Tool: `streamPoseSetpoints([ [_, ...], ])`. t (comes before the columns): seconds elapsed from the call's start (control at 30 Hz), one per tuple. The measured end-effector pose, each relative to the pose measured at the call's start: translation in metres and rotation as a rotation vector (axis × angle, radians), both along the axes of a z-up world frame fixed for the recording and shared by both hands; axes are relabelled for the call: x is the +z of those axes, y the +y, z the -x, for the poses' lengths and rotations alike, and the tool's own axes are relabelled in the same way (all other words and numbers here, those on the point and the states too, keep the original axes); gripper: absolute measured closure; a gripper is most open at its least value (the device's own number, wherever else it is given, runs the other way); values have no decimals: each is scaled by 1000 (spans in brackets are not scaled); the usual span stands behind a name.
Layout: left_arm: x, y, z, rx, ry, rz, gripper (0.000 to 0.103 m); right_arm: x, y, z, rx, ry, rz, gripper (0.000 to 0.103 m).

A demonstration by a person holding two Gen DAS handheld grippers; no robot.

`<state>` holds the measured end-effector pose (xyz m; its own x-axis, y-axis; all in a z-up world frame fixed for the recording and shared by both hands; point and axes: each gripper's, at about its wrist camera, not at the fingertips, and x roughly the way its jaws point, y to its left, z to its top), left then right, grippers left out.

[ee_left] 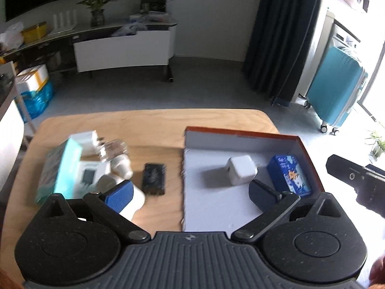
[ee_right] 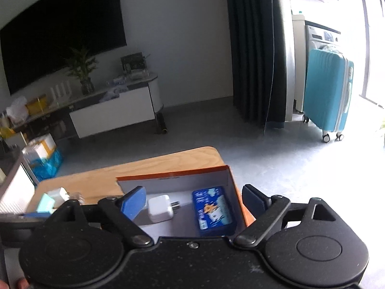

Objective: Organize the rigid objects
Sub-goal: 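Withdraw both tools and move the left gripper to the teal toothpick holder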

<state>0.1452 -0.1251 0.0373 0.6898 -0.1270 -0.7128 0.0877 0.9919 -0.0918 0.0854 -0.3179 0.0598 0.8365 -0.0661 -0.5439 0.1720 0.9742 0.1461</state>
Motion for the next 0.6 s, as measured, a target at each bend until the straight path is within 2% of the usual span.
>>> streamPoseSetpoints([
  [0.07,2,5,7,-1,2,-14,0,-2,3,11,-19,-43,-27,1],
  [0.13,1,10,17,-12,-17,-48,0,-2,8,18,-4,-48,-31,1],
  [0.2,1,16,26,-5,-38,-62,0,-2,17,24,39,-32,-11,1],
  [0.37,-2,36,42,-27,-12,4,0,-5,42,33,71,22,23,1],
  [0.5,-2,44,50,9,-13,-75,0,-9,57,38,102,44,1,1],
  [0.6,-4,58,57,40,-2,-62,0,-13,69,39,137,77,-24,1],
])
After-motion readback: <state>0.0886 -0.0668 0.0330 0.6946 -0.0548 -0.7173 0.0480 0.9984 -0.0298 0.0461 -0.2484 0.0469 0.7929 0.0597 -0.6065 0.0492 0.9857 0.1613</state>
